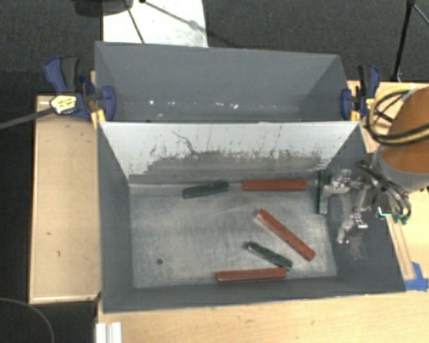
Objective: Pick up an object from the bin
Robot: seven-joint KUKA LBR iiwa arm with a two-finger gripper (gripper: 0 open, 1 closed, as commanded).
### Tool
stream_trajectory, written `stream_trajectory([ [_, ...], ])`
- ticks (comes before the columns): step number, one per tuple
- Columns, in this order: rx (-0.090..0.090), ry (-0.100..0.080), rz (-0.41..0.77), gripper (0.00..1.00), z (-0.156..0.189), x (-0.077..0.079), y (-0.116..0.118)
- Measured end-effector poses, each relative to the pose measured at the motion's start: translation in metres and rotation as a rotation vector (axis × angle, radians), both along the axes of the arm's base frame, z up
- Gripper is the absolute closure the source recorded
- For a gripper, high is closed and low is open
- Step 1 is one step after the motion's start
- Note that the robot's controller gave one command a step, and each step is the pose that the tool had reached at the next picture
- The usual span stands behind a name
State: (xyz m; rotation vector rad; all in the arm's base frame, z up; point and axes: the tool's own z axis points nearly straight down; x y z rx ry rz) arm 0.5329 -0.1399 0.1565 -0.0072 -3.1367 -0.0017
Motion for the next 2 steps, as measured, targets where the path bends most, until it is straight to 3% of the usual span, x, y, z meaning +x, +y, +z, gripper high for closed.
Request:
stream_trajectory([
  [1, -0.002, -0.008, 0.004, 0.00, 0.004, 0.002, 0.001],
  [2, -0.002, -0.012, 0.094, 0.00, -0.035, -0.019, 0.012],
])
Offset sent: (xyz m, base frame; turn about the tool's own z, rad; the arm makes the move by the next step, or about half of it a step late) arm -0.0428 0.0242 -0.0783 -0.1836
